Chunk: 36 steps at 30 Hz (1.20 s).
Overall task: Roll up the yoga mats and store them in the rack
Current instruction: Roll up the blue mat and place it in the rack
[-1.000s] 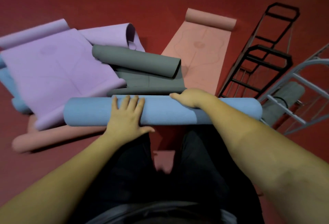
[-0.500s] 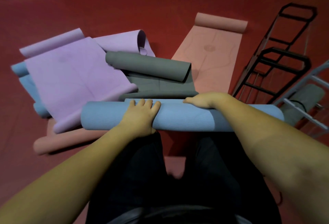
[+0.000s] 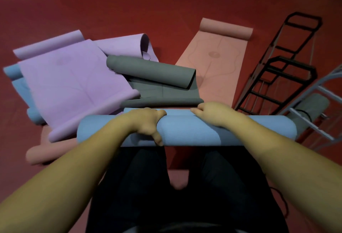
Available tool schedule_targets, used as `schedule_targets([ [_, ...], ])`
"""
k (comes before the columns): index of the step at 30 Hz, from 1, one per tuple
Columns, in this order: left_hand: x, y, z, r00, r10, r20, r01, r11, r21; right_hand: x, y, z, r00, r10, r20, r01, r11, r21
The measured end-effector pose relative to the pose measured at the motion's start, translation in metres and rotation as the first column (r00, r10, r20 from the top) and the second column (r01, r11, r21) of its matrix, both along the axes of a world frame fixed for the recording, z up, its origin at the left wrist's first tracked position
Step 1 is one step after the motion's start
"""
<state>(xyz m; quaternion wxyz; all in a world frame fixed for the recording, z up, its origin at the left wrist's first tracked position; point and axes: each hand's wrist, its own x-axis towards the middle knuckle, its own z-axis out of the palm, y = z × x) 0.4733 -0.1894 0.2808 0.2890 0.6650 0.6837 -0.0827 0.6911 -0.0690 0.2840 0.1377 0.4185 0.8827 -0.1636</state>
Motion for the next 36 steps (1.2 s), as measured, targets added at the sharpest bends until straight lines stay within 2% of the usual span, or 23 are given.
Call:
schedule_targets([
  [4, -0.012, 0.021, 0.004, 0.977, 0.106, 0.187, -0.065, 0.974, -0.215, 0.013, -0.022, -0.009, 0.999, 0.018, -0.030, -0.015, 0.996, 0.092],
  [8, -0.014, 0.036, 0.001, 0.944, 0.174, 0.281, -0.074, 0.940, -0.332, 0.025, -0.034, -0.012, 0.978, 0.191, 0.078, -0.203, 0.960, 0.195],
  [13, -0.016, 0.041, -0.004, 0.922, 0.221, 0.319, -0.100, 0.929, -0.357, 0.025, -0.021, -0.018, 0.954, 0.257, 0.151, -0.283, 0.942, 0.181],
  [16, -0.016, 0.036, -0.005, 0.920, 0.207, 0.332, -0.111, 0.952, -0.285, 0.022, -0.015, -0.023, 0.955, 0.268, 0.124, -0.287, 0.941, 0.177],
  [18, -0.016, 0.029, -0.006, 0.976, 0.068, 0.205, -0.047, 0.993, -0.106, 0.020, -0.009, -0.025, 0.957, 0.274, 0.101, -0.287, 0.944, 0.160],
  [20, -0.014, 0.014, -0.013, 0.996, -0.062, -0.057, 0.070, 0.987, 0.146, 0.018, -0.001, -0.027, 0.957, 0.277, 0.084, -0.286, 0.951, 0.121],
  [22, -0.008, -0.007, -0.028, 0.964, -0.061, -0.258, 0.168, 0.893, 0.418, 0.016, 0.007, -0.027, 0.958, 0.278, 0.067, -0.282, 0.957, 0.063],
  [23, -0.003, -0.017, -0.038, 0.943, -0.034, -0.332, 0.205, 0.845, 0.494, 0.014, 0.011, -0.025, 0.958, 0.280, 0.061, -0.283, 0.959, 0.036],
  [25, 0.006, -0.030, -0.056, 0.893, 0.017, -0.450, 0.234, 0.837, 0.495, 0.009, 0.018, -0.022, 0.955, 0.290, 0.064, -0.289, 0.957, -0.017],
  [27, 0.014, -0.032, -0.064, 0.861, 0.084, -0.502, 0.190, 0.862, 0.470, 0.004, 0.021, -0.018, 0.955, 0.288, 0.072, -0.283, 0.957, -0.070],
  [30, 0.018, -0.028, -0.055, 0.839, 0.130, -0.528, 0.162, 0.867, 0.472, -0.001, 0.024, -0.011, 0.958, 0.278, 0.070, -0.266, 0.953, -0.144],
  [36, 0.018, -0.031, -0.024, 0.874, 0.059, -0.482, 0.170, 0.893, 0.417, 0.003, 0.027, 0.003, 0.954, 0.291, 0.069, -0.264, 0.927, -0.265],
])
